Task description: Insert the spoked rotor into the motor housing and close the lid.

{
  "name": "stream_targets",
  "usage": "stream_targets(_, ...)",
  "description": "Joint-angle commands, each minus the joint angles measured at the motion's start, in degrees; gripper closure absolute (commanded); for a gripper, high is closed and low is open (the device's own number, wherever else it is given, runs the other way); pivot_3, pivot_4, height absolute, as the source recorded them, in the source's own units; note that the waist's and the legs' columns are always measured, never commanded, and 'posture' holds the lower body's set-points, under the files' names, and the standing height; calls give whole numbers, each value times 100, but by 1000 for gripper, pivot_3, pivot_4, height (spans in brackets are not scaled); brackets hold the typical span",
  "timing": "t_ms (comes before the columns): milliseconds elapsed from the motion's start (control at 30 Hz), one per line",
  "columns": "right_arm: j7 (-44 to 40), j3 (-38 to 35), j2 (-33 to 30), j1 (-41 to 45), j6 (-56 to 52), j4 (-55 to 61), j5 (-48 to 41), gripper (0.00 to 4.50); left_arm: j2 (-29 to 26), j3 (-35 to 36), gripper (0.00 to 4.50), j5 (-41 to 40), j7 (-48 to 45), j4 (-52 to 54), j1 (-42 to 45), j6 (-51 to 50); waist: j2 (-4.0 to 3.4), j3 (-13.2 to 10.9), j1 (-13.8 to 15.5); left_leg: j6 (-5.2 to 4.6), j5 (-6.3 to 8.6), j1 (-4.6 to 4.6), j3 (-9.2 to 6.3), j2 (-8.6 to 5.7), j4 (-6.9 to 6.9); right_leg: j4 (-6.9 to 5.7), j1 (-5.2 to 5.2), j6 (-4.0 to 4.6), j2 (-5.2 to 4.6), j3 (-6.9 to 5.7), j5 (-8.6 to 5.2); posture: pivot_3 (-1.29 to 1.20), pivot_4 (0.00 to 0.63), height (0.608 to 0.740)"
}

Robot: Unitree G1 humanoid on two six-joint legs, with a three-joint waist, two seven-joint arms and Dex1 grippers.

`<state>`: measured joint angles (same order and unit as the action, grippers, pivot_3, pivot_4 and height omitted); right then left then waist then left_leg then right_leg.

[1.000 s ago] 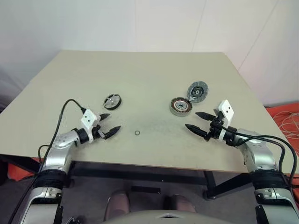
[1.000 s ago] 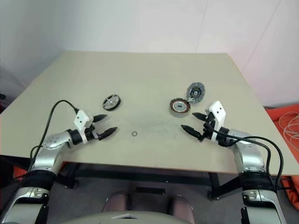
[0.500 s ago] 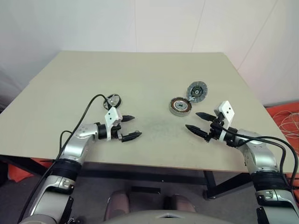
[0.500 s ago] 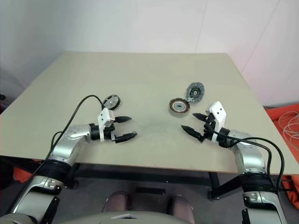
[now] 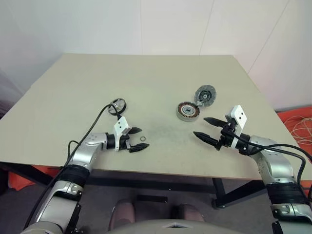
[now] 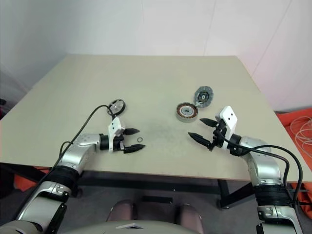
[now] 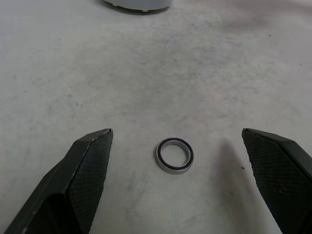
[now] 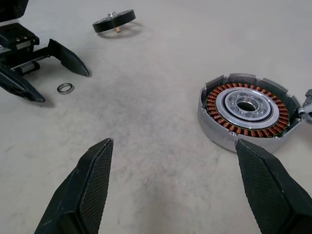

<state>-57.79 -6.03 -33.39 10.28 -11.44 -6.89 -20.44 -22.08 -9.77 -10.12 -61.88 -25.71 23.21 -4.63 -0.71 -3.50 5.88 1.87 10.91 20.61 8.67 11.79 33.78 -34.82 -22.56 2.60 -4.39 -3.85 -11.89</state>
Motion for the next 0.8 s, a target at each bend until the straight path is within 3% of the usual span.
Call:
stream_targets(33, -42, -30, -51, 108, 49, 169, -74, 13, -7, -75, 0, 314, 239, -228, 145, 345, 0, 0, 0, 0, 0, -10, 0, 0, 0, 1, 8, -1, 0, 0, 0, 0, 0, 740)
stream_targets(133, -56, -31, -55, 127, 60, 140, -69, 0, 47, -35, 623, 294, 299, -326, 159, 317, 1, 0, -1, 0, 0, -60, 1, -1, -7, 8, 48, -4, -1, 0, -3, 0, 0, 740)
stream_targets(467, -88, -7, -33, 225, 96, 35, -26, 0, 98, 20, 3810, 270, 354, -382, 116, 206, -2, 1, -1, 2, -1, -62, 2, -6, -33, 13, 45, -6, -2, 1, -5, 0, 0, 740)
stream_targets(800, -106, 17, -48, 309, 134, -73, 10, 0, -37, 347, 3811, -145, 256, 105, -66, -181, -6, 4, -18, 4, -2, -60, 7, -6, -49, 16, 41, -5, -2, 2, -8, 0, 0, 740)
